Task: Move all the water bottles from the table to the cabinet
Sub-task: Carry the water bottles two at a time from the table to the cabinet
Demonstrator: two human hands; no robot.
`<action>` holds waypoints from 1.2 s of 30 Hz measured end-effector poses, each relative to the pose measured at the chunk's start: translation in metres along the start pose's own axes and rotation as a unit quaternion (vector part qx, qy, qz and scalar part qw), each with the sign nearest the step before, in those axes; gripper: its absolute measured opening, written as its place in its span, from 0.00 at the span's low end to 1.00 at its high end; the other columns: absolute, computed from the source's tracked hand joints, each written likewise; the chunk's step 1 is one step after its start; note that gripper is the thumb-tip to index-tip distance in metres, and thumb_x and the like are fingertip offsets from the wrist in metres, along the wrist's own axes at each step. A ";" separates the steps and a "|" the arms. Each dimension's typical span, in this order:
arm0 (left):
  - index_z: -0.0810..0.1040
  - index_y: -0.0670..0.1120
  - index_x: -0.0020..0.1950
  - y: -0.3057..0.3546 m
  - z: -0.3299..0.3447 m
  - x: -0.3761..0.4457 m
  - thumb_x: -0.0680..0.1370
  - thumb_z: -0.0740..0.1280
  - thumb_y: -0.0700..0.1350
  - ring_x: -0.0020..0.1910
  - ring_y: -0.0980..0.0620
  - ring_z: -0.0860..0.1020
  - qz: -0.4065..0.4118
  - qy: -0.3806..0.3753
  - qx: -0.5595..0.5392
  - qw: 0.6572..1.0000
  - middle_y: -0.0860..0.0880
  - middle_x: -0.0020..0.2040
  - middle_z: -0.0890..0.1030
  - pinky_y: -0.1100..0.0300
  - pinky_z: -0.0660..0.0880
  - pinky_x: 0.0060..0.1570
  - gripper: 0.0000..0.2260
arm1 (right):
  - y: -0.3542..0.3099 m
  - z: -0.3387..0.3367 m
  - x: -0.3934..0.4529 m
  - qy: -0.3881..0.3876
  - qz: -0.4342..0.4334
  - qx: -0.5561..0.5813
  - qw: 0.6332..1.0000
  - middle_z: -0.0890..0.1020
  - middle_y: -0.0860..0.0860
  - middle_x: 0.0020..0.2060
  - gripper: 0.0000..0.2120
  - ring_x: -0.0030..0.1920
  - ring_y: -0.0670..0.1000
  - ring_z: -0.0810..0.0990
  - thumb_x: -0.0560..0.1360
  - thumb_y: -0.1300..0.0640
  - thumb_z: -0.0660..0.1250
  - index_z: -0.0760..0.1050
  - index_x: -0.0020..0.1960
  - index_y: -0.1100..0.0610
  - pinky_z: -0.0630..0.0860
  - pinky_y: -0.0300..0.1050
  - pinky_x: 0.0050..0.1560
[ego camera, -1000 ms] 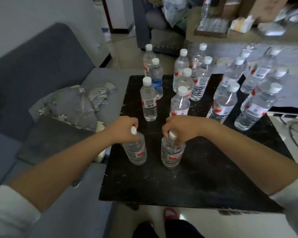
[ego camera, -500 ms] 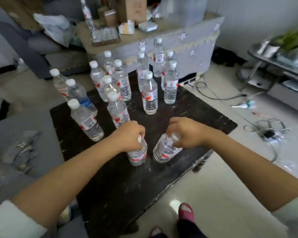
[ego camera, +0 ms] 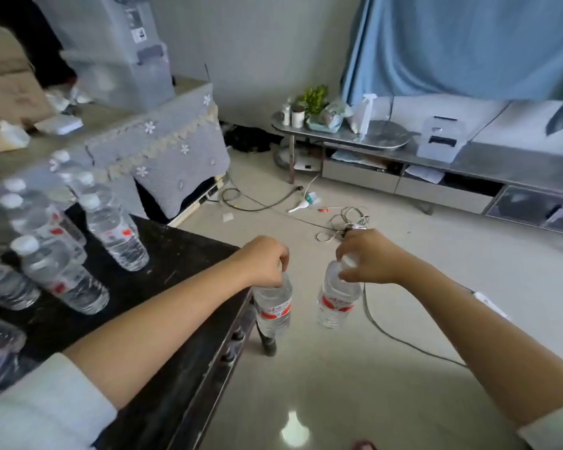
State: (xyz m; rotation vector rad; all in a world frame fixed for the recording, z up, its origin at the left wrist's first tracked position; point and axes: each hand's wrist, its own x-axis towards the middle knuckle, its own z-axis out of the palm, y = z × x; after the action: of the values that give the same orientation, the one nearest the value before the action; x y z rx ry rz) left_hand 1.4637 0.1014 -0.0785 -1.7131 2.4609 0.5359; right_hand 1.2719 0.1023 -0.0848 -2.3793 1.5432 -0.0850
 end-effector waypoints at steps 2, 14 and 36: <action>0.78 0.43 0.58 0.036 -0.002 0.033 0.74 0.66 0.38 0.55 0.47 0.76 0.021 -0.008 0.012 1.000 0.44 0.56 0.78 0.62 0.70 0.44 0.13 | 0.042 -0.012 -0.007 0.019 0.027 0.002 0.999 0.78 0.56 0.49 0.14 0.55 0.55 0.75 0.69 0.57 0.70 0.80 0.54 0.60 0.64 0.37 0.46; 0.78 0.45 0.57 0.210 -0.019 0.215 0.73 0.69 0.41 0.56 0.48 0.75 0.148 -0.002 0.062 0.987 0.46 0.48 0.76 0.64 0.65 0.43 0.13 | 0.263 -0.092 -0.059 0.102 0.219 0.022 0.970 0.78 0.56 0.56 0.14 0.57 0.55 0.75 0.70 0.58 0.69 0.79 0.55 0.59 0.72 0.47 0.55; 0.79 0.43 0.55 0.407 -0.078 0.595 0.73 0.69 0.42 0.58 0.48 0.75 0.338 -0.066 0.127 0.930 0.46 0.58 0.78 0.62 0.67 0.45 0.12 | 0.601 -0.172 -0.010 0.281 0.505 0.195 0.792 0.72 0.49 0.35 0.09 0.27 0.54 0.72 0.67 0.65 0.72 0.75 0.36 0.54 0.64 0.29 0.13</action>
State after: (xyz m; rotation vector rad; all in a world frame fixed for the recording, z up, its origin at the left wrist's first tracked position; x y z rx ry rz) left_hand 0.8801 -0.3295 -0.0753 -0.6832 2.8206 0.3362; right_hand 0.7006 -0.1522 -0.0897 -1.0008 2.5391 -0.8208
